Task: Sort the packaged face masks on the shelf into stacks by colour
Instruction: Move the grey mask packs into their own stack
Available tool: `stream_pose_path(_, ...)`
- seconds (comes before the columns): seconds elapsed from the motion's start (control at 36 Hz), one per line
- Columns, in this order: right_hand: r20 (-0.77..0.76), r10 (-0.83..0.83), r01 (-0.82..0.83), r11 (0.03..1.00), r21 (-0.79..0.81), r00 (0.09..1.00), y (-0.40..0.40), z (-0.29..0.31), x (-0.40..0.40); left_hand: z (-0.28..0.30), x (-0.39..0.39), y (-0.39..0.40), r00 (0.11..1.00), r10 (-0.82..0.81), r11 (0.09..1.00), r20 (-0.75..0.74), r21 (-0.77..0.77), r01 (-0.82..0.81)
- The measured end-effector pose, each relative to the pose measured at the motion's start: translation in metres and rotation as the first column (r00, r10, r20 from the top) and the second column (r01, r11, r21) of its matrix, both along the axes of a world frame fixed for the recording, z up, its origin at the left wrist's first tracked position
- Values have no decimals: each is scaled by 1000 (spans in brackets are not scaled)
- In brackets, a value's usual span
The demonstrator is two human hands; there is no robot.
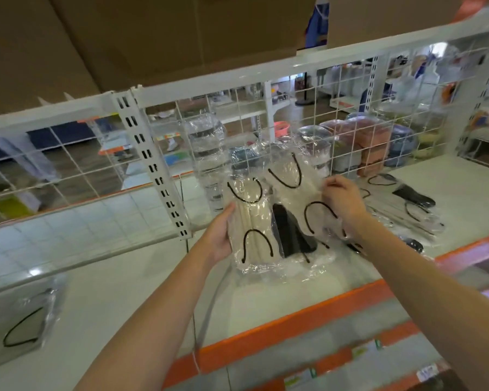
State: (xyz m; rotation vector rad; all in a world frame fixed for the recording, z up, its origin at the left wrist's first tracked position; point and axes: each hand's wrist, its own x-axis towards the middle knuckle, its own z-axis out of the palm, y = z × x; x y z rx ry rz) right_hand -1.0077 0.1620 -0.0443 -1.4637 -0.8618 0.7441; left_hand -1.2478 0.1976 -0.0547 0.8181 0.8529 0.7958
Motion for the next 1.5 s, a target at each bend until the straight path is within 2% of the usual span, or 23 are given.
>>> stream_pose_path(0.06,13,116,-117,991,62,993,-6,10,-5,1,-5,1,1000,-30,999,9,-16,30)
stream_pose_path(0.11,328,249,-262,965,-5,911,-12,21,-18,1,-5,-1,997,-81,996,-5,-36,81)
stream_pose_path(0.14,538,303,-288,951,-114,787,-14,25,-26,1,-4,-2,995,-102,994,-14,-47,101)
stream_pose_path(0.17,723,328,-262,943,-207,608,-14,25,-33,0,-1,-3,991,-132,990,-19,-52,131)
stream_pose_path(0.22,907,302,-233,943,-239,294,-15,20,-50,-3,7,-8,974,-221,975,-40,-44,220)
stream_pose_path(0.25,942,252,-267,945,-190,222,-14,14,-59,-4,12,-11,968,-247,969,-44,-33,245)
stream_pose_path(0.28,957,207,-309,941,-138,203,-14,8,-65,-7,16,-14,963,-267,964,-36,-22,266)
stream_pose_path(0.36,944,199,-312,943,-111,263,-10,-5,-71,-10,27,-22,957,-288,955,-43,67,290)
stream_pose_path(0.5,813,272,-126,962,-242,515,-1,-18,-46,-13,26,-18,962,-140,976,-236,134,174)
stream_pose_path(0.58,821,295,123,909,-399,489,-1,-31,-15,-11,21,-15,951,-97,982,-294,127,140)
stream_pose_path(0.72,750,521,337,678,-654,408,-22,-54,22,-4,13,-14,936,-41,994,-349,83,75)
stream_pose_path(0.78,777,515,347,699,-626,363,-22,-57,26,-4,12,-12,908,24,994,-418,103,21)
stream_pose_path(0.81,792,479,342,723,-600,378,-22,-55,25,-5,12,-11,899,49,995,-434,104,-4)
stream_pose_path(0.89,772,307,280,805,-523,557,-19,-49,23,-3,13,-12,903,69,997,-424,57,-50)
stream_pose_path(0.94,743,229,218,866,-451,629,-19,-40,16,-5,16,-12,925,73,997,-374,-8,-82)
stream_pose_path(1.0,711,240,112,906,-409,661,-22,-26,2,-7,21,-13,935,87,993,-345,-48,-110)
stream_pose_path(1.08,578,354,-161,920,-357,736,-26,-11,-26,-5,31,-18,969,112,988,-219,-79,-132)
stream_pose_path(1.17,453,547,-416,835,-361,704,-31,-7,-49,0,39,-23,988,74,996,-139,-41,-80)
stream_pose_path(1.22,404,662,-545,749,-377,631,-35,-8,-58,0,41,-26,980,27,1000,-195,8,-26)
stream_pose_path(1.28,390,688,-584,726,-364,613,-34,-10,-57,1,42,-27,966,84,995,-246,65,-70)
stream_pose_path(1.36,541,571,-461,820,-339,618,-21,-20,-41,-4,37,-20,931,169,984,-324,105,-143)
stream_pose_path(1.44,762,356,-118,929,-350,542,-9,-32,-10,2,28,-21,919,162,987,-360,80,-142)
stream_pose_path(1.5,803,336,144,878,-456,492,-10,-44,15,12,24,-26,927,181,983,-328,83,-163)
